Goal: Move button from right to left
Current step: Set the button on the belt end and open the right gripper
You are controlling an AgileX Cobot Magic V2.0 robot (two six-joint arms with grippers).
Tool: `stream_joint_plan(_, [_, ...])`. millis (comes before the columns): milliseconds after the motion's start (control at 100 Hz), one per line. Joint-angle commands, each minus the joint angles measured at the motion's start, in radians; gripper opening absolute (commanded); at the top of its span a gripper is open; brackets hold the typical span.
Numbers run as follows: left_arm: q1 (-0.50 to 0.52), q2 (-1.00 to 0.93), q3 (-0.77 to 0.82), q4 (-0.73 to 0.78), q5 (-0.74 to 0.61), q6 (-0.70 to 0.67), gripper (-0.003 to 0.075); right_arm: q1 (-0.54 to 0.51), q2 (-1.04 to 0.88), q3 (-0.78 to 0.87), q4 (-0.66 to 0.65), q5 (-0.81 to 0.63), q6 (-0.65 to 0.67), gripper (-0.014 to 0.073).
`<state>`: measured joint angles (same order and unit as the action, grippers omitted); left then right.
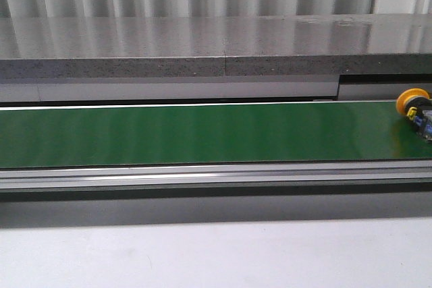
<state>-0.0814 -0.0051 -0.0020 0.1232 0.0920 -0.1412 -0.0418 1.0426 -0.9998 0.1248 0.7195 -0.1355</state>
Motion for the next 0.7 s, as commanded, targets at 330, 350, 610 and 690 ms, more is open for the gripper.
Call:
stream_joint_plan(330, [-0.006, -0.034, 0.024, -0.006, -0.086, -0.005, -0.0020, 0.001, -0.504, 0.291, -0.028, -0.074, -0.006, 0.0581])
stream_joint_plan(350, [-0.006, -0.034, 0.024, -0.006, -0.086, -0.005, -0.0020, 0.001, -0.527, 0.305, -0.028, -0.074, -0.006, 0.0580])
stream_joint_plan(610, [-0.006, -0.034, 0.024, -0.006, -0.086, -0.005, -0.0020, 0.000, -0.743, 0.438, -0.029, -0.074, -0.005, 0.0378])
stream_joint_plan(690, [-0.006, -0.034, 0.024, -0.006, -0.086, -0.005, -0.0020, 0.000, -0.775, 0.453, -0.029, -0.077, -0.005, 0.0259])
